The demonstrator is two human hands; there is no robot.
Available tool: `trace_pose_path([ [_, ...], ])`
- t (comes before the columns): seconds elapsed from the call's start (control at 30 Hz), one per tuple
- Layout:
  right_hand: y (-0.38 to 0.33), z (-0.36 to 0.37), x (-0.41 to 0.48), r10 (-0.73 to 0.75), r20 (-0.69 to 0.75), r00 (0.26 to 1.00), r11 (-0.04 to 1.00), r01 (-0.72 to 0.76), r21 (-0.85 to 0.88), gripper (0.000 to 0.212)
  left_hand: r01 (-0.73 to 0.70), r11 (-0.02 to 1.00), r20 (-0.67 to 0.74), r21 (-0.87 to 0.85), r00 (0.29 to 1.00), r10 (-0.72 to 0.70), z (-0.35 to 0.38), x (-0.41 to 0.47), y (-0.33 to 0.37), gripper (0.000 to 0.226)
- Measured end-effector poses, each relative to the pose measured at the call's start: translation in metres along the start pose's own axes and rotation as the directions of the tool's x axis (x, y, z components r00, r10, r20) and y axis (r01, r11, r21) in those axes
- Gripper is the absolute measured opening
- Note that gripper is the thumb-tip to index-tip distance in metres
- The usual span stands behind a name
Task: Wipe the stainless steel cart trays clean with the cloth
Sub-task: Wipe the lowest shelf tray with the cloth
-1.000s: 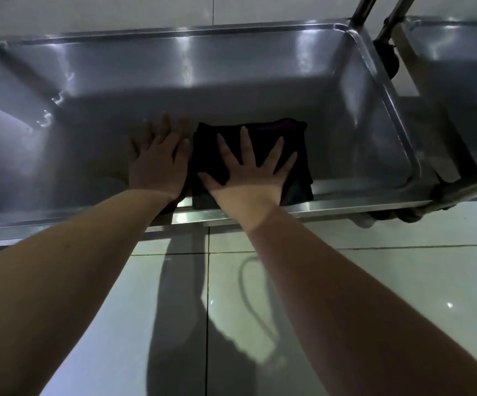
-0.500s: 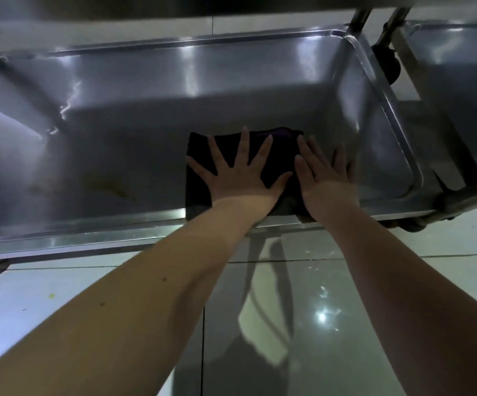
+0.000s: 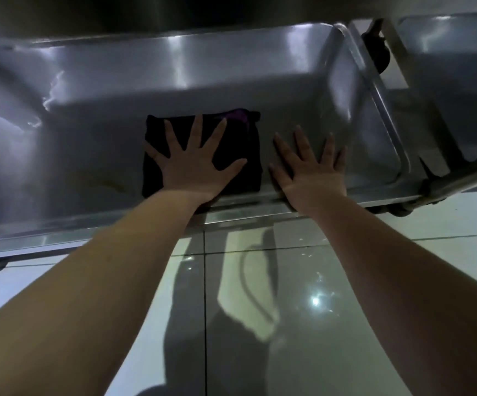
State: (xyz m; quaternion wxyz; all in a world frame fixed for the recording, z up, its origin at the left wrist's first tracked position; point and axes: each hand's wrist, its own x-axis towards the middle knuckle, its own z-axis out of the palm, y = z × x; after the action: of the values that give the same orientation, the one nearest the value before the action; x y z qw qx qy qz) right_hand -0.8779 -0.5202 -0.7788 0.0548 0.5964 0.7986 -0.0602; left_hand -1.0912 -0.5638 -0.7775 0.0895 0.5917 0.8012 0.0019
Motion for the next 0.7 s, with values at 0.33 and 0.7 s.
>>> trace_pose_path([
  [0.33,-0.033,-0.003,0.003,0.017,-0.064,0.998,0.998,-0.013,0.067,0.058,0.048,0.999,-0.003,0.012,0.999,-0.048,0.001,-0.041,-0.083,0.080],
  [0.7,-0.112,0.012,0.024,-0.084,-0.047,0.995,0.996,0.085,0.033,0.060,0.108,0.994,-0.017,-0.031,0.994,-0.108,-0.002,-0.032,-0.104,0.087],
])
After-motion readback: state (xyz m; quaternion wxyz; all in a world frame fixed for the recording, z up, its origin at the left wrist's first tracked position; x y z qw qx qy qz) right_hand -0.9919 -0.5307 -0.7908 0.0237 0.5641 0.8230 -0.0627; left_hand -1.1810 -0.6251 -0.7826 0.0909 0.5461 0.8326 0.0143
